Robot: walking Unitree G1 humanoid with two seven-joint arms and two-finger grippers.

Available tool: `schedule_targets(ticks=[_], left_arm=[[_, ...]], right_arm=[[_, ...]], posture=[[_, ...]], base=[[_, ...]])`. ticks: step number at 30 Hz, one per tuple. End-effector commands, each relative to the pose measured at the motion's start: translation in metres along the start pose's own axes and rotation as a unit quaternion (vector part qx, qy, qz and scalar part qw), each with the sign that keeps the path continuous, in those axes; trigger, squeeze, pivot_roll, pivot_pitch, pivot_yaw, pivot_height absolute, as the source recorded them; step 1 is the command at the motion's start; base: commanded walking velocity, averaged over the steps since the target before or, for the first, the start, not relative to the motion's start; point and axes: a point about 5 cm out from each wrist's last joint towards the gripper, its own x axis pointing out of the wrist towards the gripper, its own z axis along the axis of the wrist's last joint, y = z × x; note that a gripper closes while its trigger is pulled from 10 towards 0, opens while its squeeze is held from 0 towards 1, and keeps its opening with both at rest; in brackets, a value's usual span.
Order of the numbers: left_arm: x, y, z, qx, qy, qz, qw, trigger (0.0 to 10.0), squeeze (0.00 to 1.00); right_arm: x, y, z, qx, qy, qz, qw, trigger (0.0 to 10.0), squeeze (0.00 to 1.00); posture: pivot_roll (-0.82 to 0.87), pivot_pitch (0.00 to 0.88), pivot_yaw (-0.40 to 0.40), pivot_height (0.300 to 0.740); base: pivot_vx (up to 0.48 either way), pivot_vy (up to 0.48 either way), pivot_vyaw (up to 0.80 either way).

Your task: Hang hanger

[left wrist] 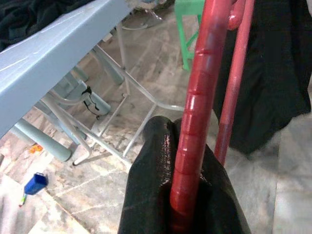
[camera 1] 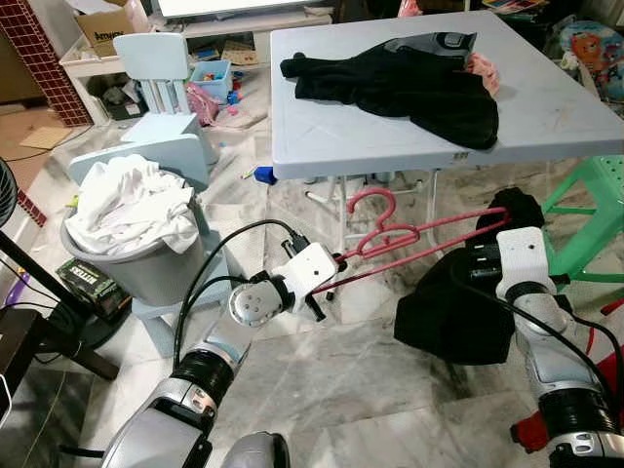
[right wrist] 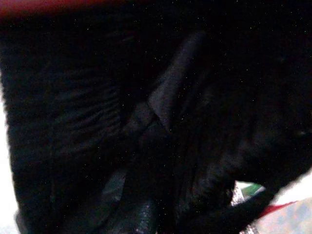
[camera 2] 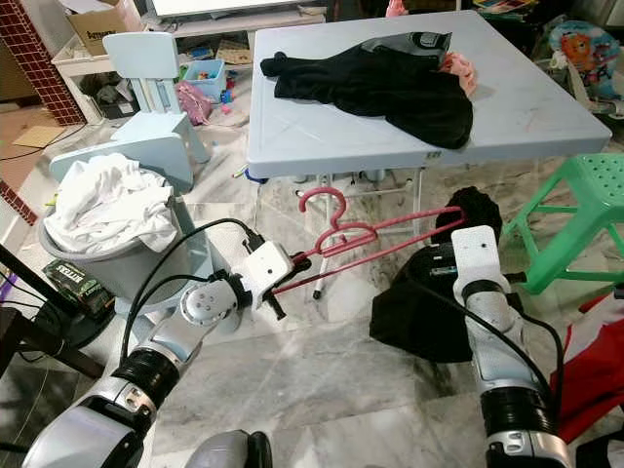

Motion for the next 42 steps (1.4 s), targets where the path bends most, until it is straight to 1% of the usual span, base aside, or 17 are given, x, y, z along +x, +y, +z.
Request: schedule_targets(ticks=[1,9,15,16,17,18,19,20,23,27,33,34,36,38,39,40,42], left_arm=[[-0.014,-0.002,-0.014,0.012,0.043,-0.04,0.998,0.0,0.0],[-0.052,-0.017,-0.038,0.021,0.094,-0.131,0.987,0.0,0.0],[-0.072,-0.001,-0.038,-0.036,0.093,-0.008,0.995,0.0,0.0],[-0.077,0.007,-0.038,-0.047,0.083,0.055,0.994,0.0,0.0],[-0.081,0.011,-0.037,-0.051,0.079,0.09,0.991,0.5,0.0],[-0.084,0.015,-0.036,-0.058,0.078,0.124,0.988,3.2,0.0],[-0.088,0.017,-0.035,-0.068,0.073,0.156,0.983,7.8,0.0],[-0.092,0.019,-0.032,-0.077,0.068,0.203,0.974,10.0,0.0],[-0.093,0.019,-0.03,-0.083,0.066,0.217,0.97,10.0,0.0],[-0.102,-0.005,-0.032,-0.124,0.065,0.256,0.957,10.0,0.0],[-0.1,-0.004,-0.04,-0.179,0.078,0.295,0.935,10.0,0.0],[-0.103,-0.004,-0.037,-0.18,0.072,0.301,0.934,10.0,0.0],[-0.112,-0.004,-0.037,-0.187,0.076,0.323,0.925,10.0,0.0],[-0.116,-0.002,-0.033,-0.186,0.075,0.331,0.922,10.0,0.0],[-0.117,-0.001,-0.032,-0.184,0.074,0.332,0.922,10.0,0.0],[-0.112,0.008,-0.024,-0.187,0.06,0.342,0.919,10.0,0.0],[-0.093,0.035,-0.01,-0.172,0.03,0.363,0.915,10.0,0.0]], right_arm=[[0.005,-0.014,0.034,0.064,-0.065,-0.05,0.995,0.0,0.0],[0.012,-0.034,0.046,0.163,-0.052,-0.154,0.973,0.0,0.0],[0.002,-0.033,0.04,0.141,-0.045,-0.192,0.97,0.0,0.0],[-0.001,-0.031,0.034,0.142,-0.035,-0.191,0.971,0.0,0.0],[-0.004,-0.029,0.031,0.142,-0.03,-0.19,0.971,0.0,0.0],[-0.007,-0.028,0.028,0.139,-0.026,-0.188,0.972,0.0,0.0],[-0.011,-0.026,0.024,0.14,-0.024,-0.181,0.973,0.0,0.0],[-0.017,-0.022,0.019,0.141,-0.024,-0.167,0.975,0.0,0.0],[-0.021,-0.019,0.017,0.146,-0.027,-0.155,0.977,0.0,0.0],[-0.047,0.0,-0.005,0.119,-0.026,-0.094,0.988,0.0,0.0],[-0.054,0.012,-0.014,0.077,-0.031,-0.055,0.995,0.0,0.0],[-0.058,0.015,-0.012,0.078,-0.033,-0.051,0.995,2.3,0.0],[-0.065,0.021,-0.006,0.089,-0.039,-0.043,0.994,2.2,0.0],[-0.064,0.03,0.002,0.096,-0.052,-0.026,0.994,3.4,0.0],[-0.064,0.032,0.004,0.096,-0.055,-0.021,0.994,4.7,0.0],[-0.057,0.035,0.016,0.097,-0.071,-0.018,0.993,10.0,0.0],[-0.039,0.037,0.031,0.116,-0.084,-0.026,0.989,10.0,0.0]], posture=[[-0.08,0.0,0.075,0.74],[-0.06,0.0,0.077,0.74],[-0.04,0.0,0.067,0.74],[-0.04,0.0,0.064,0.74],[-0.03,0.0,0.064,0.74],[-0.03,0.0,0.064,0.74],[-0.03,0.0,0.064,0.74],[-0.02,0.008,0.06,0.74],[-0.02,0.013,0.059,0.74],[-0.03,0.024,0.051,0.74],[-0.03,0.089,0.055,0.74],[-0.03,0.079,0.049,0.74],[-0.02,0.076,0.036,0.74],[-0.03,0.073,0.033,0.74],[-0.03,0.073,0.033,0.74],[-0.03,0.062,0.042,0.74],[-0.04,0.054,0.069,0.74]], base=[[0.0,0.0,0.0],[0.0,0.0,0.0],[0.0,0.0,0.0],[0.0,0.0,0.0],[0.0,0.0,0.0],[0.0,0.0,0.0],[0.0,0.0,0.0],[0.0,0.0,0.0],[0.0,0.0,0.0],[0.0,0.0,0.0],[0.0,0.0,0.0],[0.0,0.0,0.0],[0.0,0.0,0.0],[0.0,0.0,0.0],[0.0,0.0,0.0],[0.0,0.0,0.0],[0.0,0.0,0.0]])
